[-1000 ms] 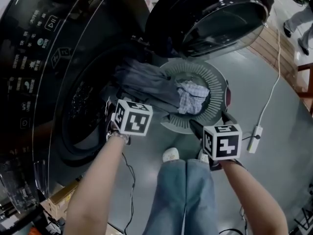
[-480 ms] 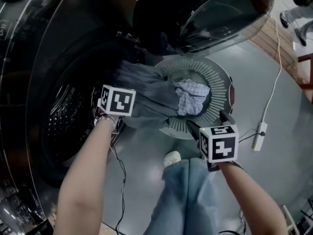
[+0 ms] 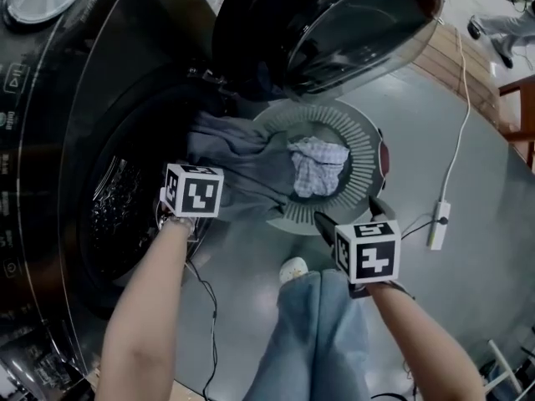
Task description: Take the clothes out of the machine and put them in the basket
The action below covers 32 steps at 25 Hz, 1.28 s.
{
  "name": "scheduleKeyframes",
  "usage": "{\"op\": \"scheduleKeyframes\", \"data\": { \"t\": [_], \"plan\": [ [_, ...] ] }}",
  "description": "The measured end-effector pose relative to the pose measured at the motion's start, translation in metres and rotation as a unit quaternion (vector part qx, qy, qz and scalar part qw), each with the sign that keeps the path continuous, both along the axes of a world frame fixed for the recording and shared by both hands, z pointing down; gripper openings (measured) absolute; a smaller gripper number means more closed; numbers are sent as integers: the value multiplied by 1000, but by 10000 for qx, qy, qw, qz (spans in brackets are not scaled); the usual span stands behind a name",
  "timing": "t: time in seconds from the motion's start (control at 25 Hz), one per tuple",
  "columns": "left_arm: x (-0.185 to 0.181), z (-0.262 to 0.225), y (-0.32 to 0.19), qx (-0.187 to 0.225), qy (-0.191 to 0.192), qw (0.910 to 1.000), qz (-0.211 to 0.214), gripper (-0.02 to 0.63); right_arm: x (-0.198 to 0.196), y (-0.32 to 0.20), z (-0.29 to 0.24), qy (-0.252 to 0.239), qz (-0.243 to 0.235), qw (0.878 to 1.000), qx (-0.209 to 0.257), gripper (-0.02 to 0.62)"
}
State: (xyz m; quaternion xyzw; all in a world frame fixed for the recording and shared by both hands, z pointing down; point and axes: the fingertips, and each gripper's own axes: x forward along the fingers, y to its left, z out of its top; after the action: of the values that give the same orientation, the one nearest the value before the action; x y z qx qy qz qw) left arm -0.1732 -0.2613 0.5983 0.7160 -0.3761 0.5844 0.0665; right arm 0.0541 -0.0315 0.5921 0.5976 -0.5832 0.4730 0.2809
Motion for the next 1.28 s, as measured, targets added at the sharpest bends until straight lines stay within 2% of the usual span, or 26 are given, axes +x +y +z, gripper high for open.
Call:
{"op": "scheduleKeyframes", "data": {
  "t": [0.28,0.6,0.88,1.04,1.28],
  "plan": [
    [10,-29,23,-63,355,9992,-153,57,6,7,-28,-28,-35,10000,66,487],
    [57,-67,69,-281,1065,9938,-134,54,25,8,-64,33,-217,9996,189,477],
    [123,-95,114,-754,1982,9771,161,54,44,12,-85,63,-366,9990,259,468],
    [162,-107,133,-976,2523,9626,137,54,59,18,-86,85,-341,9991,234,463],
    [216,-117,159,-1271,3009,9449,228,54,76,26,-86,80,-176,9996,227,457]
  ]
}}
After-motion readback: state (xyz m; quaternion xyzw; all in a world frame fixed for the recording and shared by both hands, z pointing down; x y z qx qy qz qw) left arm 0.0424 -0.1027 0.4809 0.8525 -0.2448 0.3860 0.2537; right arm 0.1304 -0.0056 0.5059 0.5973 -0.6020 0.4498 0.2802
